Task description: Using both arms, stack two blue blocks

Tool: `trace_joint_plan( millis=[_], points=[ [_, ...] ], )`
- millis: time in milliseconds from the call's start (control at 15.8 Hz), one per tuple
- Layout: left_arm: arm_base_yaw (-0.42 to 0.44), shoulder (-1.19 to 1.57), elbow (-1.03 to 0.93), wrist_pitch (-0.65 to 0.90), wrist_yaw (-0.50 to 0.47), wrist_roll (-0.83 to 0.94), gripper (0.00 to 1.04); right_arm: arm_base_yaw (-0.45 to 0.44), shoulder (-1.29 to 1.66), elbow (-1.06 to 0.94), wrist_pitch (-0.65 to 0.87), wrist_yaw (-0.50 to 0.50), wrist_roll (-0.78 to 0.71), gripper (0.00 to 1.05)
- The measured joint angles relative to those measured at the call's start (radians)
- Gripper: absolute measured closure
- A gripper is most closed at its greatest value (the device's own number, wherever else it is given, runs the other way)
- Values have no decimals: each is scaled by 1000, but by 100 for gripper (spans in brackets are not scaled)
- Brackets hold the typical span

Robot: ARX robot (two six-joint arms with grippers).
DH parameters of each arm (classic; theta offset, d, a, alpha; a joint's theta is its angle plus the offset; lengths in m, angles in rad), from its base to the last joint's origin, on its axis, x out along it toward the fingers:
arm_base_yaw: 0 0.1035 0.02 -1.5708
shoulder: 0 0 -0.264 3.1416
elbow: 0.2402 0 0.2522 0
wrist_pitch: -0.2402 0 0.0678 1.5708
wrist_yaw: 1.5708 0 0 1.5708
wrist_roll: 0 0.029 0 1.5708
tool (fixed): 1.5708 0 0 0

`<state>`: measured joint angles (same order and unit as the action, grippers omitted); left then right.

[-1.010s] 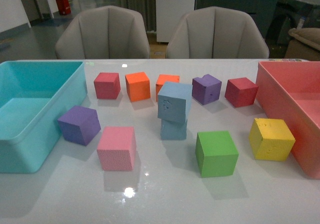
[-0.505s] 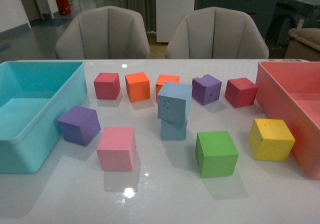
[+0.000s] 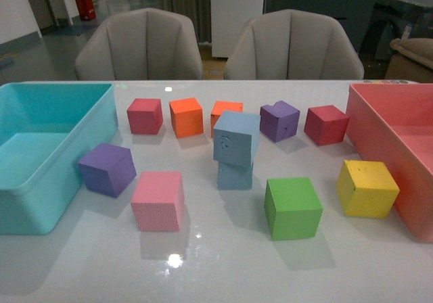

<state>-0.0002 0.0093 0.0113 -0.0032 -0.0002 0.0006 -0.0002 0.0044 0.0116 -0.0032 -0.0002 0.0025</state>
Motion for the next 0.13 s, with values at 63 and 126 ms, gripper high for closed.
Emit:
trace_joint_plan(
  millis=[63,126],
  points=[
    [0,0,0,0,0,0,7,0,0,0,0,0,0,6],
    [0,0,0,0,0,0,7,0,0,0,0,0,0,6]
  ],
)
